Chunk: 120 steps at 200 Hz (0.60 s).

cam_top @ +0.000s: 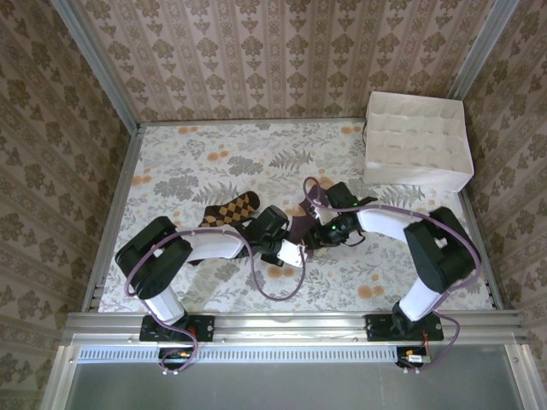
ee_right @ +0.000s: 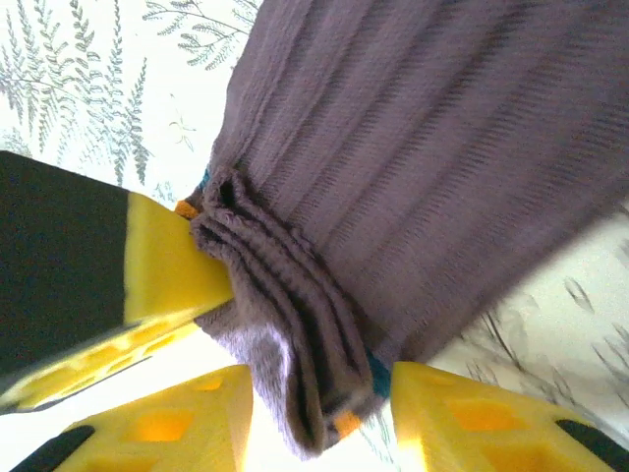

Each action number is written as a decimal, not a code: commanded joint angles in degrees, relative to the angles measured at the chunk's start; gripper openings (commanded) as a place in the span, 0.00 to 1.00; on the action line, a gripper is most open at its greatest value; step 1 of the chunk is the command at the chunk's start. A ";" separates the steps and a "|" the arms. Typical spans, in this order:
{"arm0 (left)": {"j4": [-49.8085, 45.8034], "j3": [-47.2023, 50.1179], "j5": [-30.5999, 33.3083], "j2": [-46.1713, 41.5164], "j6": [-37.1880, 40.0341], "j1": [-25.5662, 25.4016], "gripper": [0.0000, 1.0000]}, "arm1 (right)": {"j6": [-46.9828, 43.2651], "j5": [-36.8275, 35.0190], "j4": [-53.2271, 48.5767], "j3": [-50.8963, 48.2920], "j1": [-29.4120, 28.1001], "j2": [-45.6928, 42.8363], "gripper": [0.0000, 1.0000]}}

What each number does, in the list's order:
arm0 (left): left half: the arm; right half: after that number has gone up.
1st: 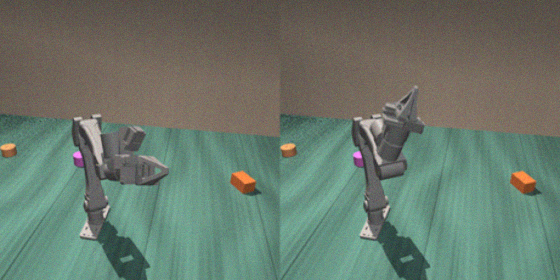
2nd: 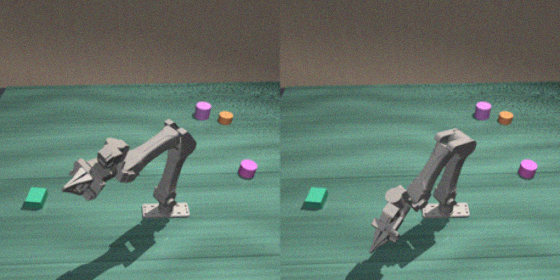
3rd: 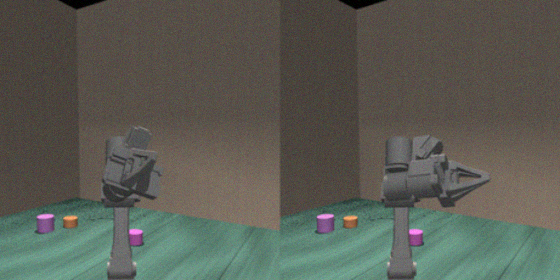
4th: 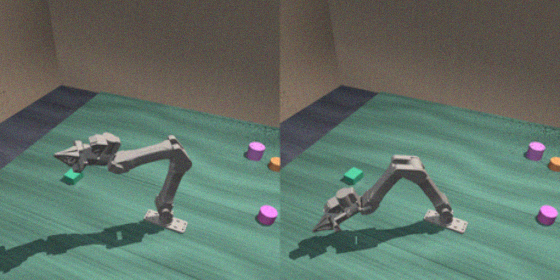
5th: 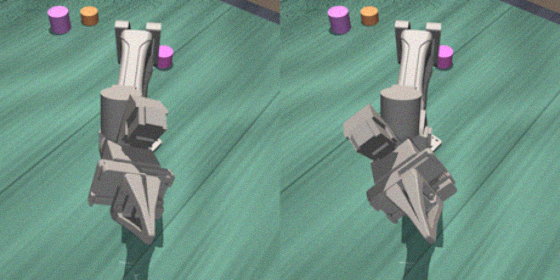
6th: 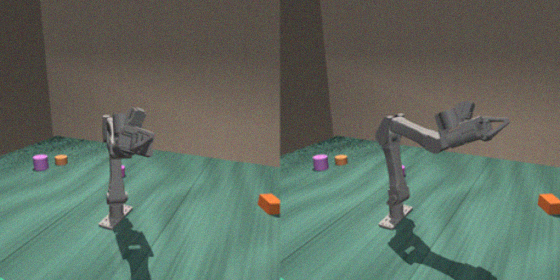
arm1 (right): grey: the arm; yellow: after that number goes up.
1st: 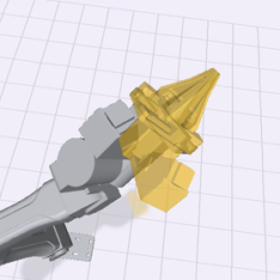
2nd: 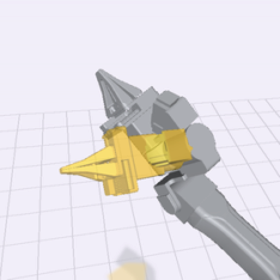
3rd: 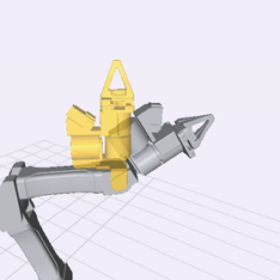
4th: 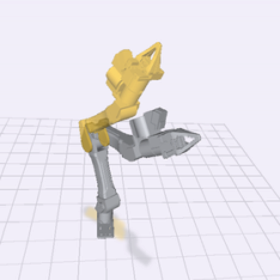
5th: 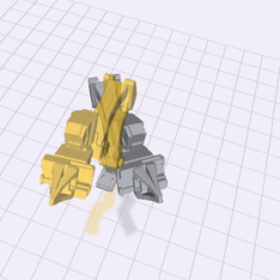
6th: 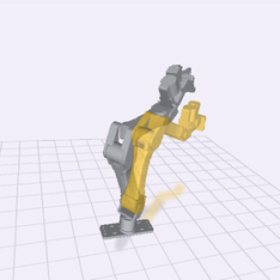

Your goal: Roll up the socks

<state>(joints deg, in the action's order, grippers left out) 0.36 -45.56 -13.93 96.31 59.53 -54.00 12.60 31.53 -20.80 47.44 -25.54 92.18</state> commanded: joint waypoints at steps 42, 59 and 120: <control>-15.50 -3.70 -11.74 1.63 -19.23 2.87 0.00 | 0.23 -5.51 9.07 -13.83 1.72 -25.68 0.43; -19.63 -6.53 -17.33 3.59 -21.48 5.46 0.00 | -0.16 -5.57 13.13 -17.46 1.30 -29.93 0.42; -32.67 -16.63 -33.15 11.57 -23.61 12.50 0.00 | -14.09 -11.68 25.29 -26.48 -10.98 -36.19 0.43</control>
<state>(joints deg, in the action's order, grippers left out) -21.32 -59.22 -37.60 104.97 38.06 -43.77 7.40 25.36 -2.13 22.65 -31.38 58.00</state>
